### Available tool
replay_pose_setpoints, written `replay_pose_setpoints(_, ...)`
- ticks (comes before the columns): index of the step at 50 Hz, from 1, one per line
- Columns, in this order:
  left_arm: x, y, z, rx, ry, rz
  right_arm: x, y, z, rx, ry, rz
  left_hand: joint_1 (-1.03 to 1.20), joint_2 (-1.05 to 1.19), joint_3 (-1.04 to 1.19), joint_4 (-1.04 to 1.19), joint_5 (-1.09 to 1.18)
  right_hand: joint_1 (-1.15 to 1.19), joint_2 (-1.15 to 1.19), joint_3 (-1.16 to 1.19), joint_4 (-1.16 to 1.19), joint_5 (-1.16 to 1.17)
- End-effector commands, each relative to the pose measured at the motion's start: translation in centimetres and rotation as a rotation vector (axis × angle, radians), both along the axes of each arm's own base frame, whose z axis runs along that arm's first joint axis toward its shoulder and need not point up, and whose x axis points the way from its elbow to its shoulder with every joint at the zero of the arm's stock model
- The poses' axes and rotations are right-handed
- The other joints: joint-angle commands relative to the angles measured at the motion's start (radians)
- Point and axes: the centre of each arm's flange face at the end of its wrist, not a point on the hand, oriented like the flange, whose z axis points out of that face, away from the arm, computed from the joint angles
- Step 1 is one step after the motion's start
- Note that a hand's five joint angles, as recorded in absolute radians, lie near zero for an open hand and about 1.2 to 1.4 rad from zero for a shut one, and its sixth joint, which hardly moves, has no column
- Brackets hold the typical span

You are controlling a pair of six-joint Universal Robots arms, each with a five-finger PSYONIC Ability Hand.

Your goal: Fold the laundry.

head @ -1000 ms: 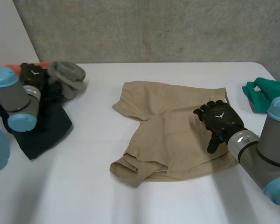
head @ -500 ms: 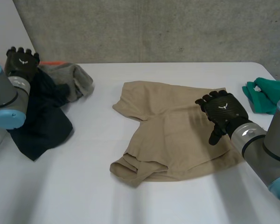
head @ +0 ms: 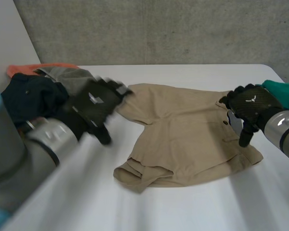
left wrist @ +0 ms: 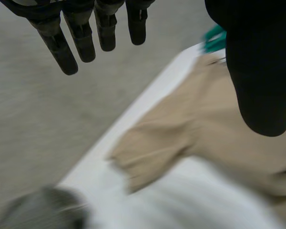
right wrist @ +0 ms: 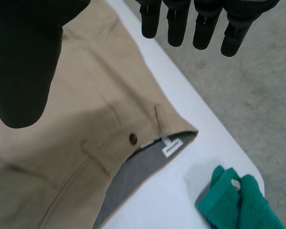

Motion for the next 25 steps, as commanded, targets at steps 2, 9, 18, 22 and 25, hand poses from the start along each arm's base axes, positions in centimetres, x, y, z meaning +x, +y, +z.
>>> replay_pose_setpoints(2, -4.3, 7.7, -4.8, 0.106, 0.002, -0.235, -1.1, 0.3, -1.3, 0.020, 0.049, 0.001, 0.281, 0.266, 0.264, 0.270, 0.248, -0.050, -0.036, -0.035, -0.035, -0.049)
replay_pose_setpoints(9, -6.7, 9.6, -8.4, 0.171, -0.024, -0.325, -1.8, 0.1, -2.6, 0.019, 0.046, -0.016, 0.390, 0.375, 0.372, 0.378, 0.357, -0.050, -0.036, -0.035, -0.035, -0.049)
replay_pose_setpoints(18, -7.8, 7.6, -11.0, 0.208, -0.078, -0.286, -2.4, -0.2, -3.4, 0.007, 0.029, -0.020, 0.381, 0.366, 0.364, 0.370, 0.349, -0.050, -0.036, -0.035, -0.035, -0.049)
replay_pose_setpoints(22, -7.4, 4.7, -11.2, 0.171, -0.097, -0.180, -2.5, -0.2, -3.5, 0.011, 0.024, -0.016, 0.369, 0.354, 0.352, 0.358, 0.337, -0.050, -0.036, -0.035, -0.035, -0.049)
replay_pose_setpoints(25, -6.4, 1.7, -11.0, 0.121, -0.120, -0.039, -2.4, 0.0, -3.7, 0.019, 0.018, 0.001, 0.337, 0.322, 0.320, 0.326, 0.304, -0.050, -0.036, -0.035, -0.035, -0.049)
